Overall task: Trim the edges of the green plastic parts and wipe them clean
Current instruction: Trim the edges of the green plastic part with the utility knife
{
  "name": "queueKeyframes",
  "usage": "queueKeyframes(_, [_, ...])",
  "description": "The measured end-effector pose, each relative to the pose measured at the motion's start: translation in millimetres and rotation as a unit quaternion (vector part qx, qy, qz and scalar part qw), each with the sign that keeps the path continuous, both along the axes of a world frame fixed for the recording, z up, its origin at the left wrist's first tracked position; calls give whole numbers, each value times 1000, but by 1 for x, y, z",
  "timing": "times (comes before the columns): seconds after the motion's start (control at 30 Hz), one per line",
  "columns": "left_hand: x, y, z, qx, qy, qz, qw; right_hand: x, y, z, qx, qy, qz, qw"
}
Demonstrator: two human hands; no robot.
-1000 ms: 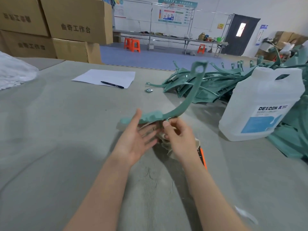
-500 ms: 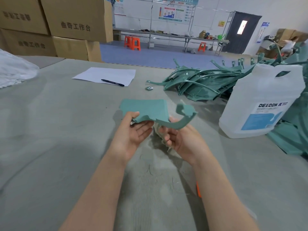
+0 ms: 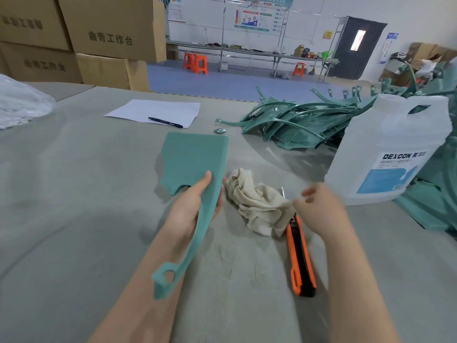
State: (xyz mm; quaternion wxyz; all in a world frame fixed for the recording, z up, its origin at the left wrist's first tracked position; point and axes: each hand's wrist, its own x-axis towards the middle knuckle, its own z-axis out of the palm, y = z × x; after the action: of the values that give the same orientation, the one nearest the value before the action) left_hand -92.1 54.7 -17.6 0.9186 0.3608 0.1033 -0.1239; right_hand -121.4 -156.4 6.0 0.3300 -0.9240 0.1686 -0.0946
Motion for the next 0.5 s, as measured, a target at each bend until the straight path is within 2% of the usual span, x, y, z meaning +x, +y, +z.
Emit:
queueKeyframes(0.07, [2,1,0,14,8,25,1000,-8,-10,-5,-33,154,60,986])
queueKeyframes(0.1, [3,1,-1,22,9,30,999,-13,-9,-6,-39,200,87,975])
queueKeyframes(0.17, [4,1,-2,35,10,31,999,-15,-5,-8,-44,217,113,969])
queueKeyframes(0.27, [3,0,-2,18,22,30,999,-13,-1,-6,-46,216,83,972])
queueKeyframes(0.33, [3,-2,-2,5,28,29,999,-13,-3,-6,-37,184,47,981])
queueKeyframes(0.37, [3,-2,-1,1,32,27,999,-12,-6,-5,-16,141,26,990])
queueKeyframes(0.43, [3,-2,-1,-9,43,28,999,-11,-11,-1,66,16,-8,998])
queueKeyframes(0.5, [4,-2,0,-12,49,36,998,-10,-8,11,156,-111,-15,981])
